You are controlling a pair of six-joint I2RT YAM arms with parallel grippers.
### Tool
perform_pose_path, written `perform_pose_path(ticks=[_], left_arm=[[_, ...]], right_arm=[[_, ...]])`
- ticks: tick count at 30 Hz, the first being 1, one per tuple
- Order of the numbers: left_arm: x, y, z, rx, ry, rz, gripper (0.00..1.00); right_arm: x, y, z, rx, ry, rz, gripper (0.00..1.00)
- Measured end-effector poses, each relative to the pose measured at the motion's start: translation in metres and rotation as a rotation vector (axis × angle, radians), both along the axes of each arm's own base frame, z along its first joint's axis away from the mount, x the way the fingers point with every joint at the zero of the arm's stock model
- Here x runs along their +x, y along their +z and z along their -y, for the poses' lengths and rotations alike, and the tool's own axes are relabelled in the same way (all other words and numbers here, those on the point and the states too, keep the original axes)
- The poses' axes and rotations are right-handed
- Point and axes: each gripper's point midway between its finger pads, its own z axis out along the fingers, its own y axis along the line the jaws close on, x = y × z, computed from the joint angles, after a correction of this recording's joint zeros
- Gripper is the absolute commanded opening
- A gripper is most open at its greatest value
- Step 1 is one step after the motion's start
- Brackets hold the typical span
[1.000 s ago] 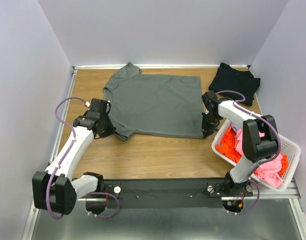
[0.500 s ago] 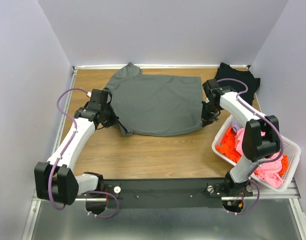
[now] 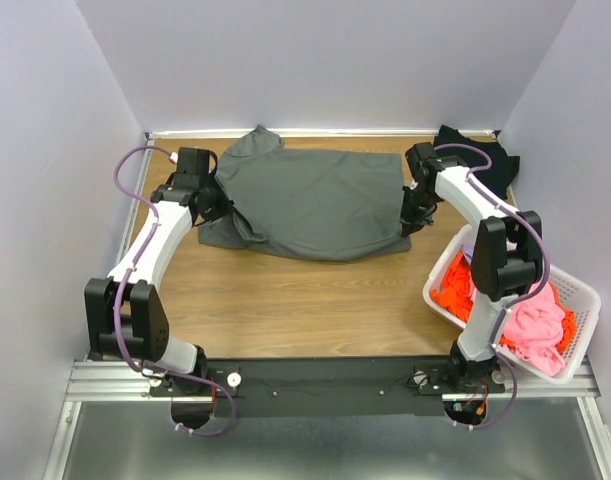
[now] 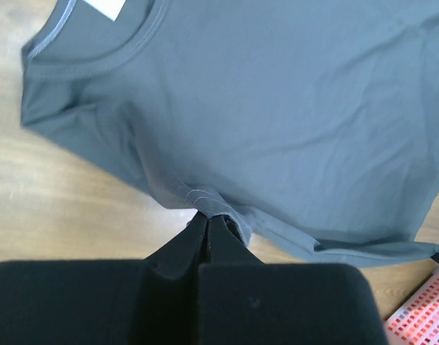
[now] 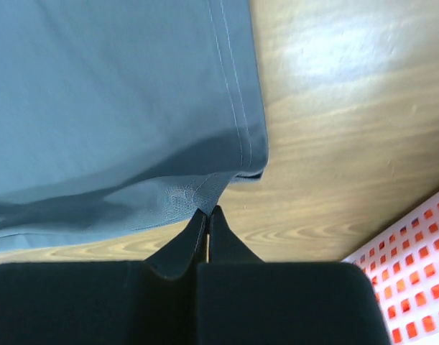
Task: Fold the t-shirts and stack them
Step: Fold the tshirt
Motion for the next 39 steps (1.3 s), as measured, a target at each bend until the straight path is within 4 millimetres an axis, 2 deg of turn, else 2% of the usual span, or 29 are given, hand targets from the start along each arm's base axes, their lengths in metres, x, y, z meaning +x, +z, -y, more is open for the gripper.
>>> perform_pose_path(ticks=[12,24,34,39], left_arm=[[0.060,0.015,-0.002,0.009,-0.039,0.060,0.00],[0.085,0.003,-0.003,0.016,-0.070,0.043,0.00],[0.096,0.004,-0.007,0.016,-0.071,0.051,0.00],[0.103,-0.007,-0.005,0.013,-0.083,0.031,0.00]], right_arm=[[0.030,-0.004,0.007,0.023,-0.025,0.008,0.02],[0.065,0.002,0.011,0.041,-0.038,0.055,0.02],[0.076,-0.005,0.013,0.036,-0.028,0.045,0.02],[0.080,-0.013,0.015,0.033,-0.027,0.031,0.03]])
